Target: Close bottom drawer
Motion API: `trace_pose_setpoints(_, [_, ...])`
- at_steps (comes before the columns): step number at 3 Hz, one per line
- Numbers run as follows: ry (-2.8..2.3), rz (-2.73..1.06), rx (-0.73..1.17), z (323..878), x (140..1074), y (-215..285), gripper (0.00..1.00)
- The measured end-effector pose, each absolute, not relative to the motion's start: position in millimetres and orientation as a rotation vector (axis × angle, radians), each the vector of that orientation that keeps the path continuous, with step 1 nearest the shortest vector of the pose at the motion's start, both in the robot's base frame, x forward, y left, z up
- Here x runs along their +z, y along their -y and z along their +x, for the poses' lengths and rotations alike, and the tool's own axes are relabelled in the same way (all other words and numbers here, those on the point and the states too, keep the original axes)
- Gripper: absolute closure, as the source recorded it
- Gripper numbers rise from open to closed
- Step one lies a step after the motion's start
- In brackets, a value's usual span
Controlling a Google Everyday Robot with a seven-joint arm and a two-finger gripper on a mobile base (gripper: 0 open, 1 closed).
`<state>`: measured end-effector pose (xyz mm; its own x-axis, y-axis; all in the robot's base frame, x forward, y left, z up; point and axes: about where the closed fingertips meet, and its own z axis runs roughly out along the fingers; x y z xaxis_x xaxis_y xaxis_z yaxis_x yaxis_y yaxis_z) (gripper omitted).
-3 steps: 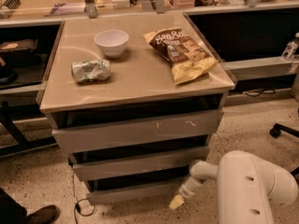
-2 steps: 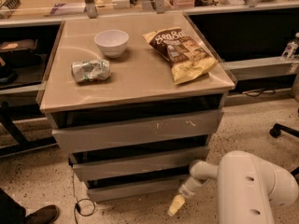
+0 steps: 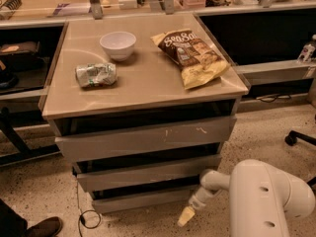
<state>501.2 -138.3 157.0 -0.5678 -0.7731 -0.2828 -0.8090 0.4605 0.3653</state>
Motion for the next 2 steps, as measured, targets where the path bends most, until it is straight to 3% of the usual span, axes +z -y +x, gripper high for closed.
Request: trace_pose_setpoints(2, [-2.619, -1.421, 0.72, 501.2, 156.9, 138.3, 0.65])
